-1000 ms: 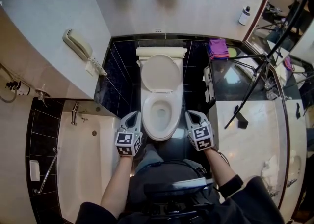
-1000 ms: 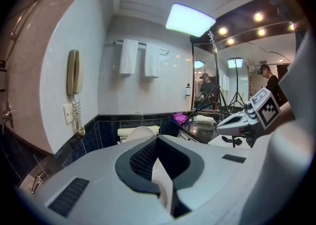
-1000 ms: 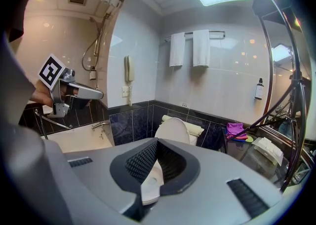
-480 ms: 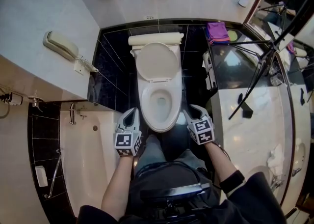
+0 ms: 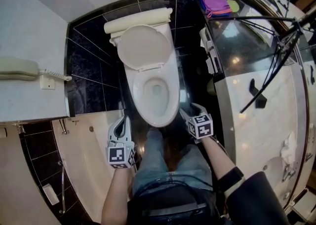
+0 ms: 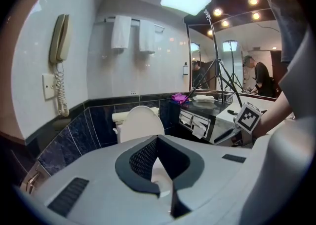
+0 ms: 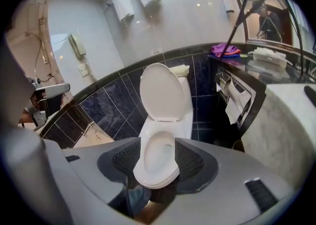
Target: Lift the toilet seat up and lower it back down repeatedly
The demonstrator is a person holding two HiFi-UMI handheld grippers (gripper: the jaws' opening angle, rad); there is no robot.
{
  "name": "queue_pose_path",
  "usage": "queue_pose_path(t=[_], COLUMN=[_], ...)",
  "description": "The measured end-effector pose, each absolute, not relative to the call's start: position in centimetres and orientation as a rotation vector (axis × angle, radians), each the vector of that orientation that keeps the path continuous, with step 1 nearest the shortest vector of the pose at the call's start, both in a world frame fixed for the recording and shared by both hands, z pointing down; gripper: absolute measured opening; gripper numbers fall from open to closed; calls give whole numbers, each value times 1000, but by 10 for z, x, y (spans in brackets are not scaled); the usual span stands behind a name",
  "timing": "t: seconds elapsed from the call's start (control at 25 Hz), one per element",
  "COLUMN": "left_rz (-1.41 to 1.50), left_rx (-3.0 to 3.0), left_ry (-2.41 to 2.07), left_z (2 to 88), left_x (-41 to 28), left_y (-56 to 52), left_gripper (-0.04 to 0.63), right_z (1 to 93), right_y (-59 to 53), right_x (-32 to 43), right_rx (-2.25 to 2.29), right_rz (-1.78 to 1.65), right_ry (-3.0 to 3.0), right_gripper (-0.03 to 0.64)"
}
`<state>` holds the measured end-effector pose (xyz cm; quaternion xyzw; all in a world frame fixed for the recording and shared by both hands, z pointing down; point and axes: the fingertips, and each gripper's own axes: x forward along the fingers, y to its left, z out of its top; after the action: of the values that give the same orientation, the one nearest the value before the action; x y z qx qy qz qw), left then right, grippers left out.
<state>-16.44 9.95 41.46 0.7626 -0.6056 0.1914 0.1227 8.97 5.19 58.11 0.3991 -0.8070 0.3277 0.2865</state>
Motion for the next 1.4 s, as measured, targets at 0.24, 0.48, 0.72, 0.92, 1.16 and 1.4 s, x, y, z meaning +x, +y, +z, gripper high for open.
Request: queue_pose_path(t=[0.24,0.48,0.72,0.92,1.16,1.4], left_rz=[600,618,626,660,678,677], left_rx=[2244,2254,2199,2179,2125,2110], left_ry=[-1712,-1694,-1678,-1662,-1663,-1651], left_z=[493,576,636,671,696,706], left_x=[-150,-138,-135,-135,-144,-144], left_y=[81,75,86,93,98,99], left_gripper=[-3,-3,-3,-3,-3,-3], right_z=[691,799,874,909,935,937], right_y=[54,51,54,43,35,33], right_x=[89,92,90,80,70,71], right_rx=[1051,1054,1030,1016,1031,1014], right_rz=[1142,1319,1511,1657,1791,1808], right_ry=[-2095,-2044,-2012,-2009,-1956,-1948], right_gripper=[236,235,233,219,157,139])
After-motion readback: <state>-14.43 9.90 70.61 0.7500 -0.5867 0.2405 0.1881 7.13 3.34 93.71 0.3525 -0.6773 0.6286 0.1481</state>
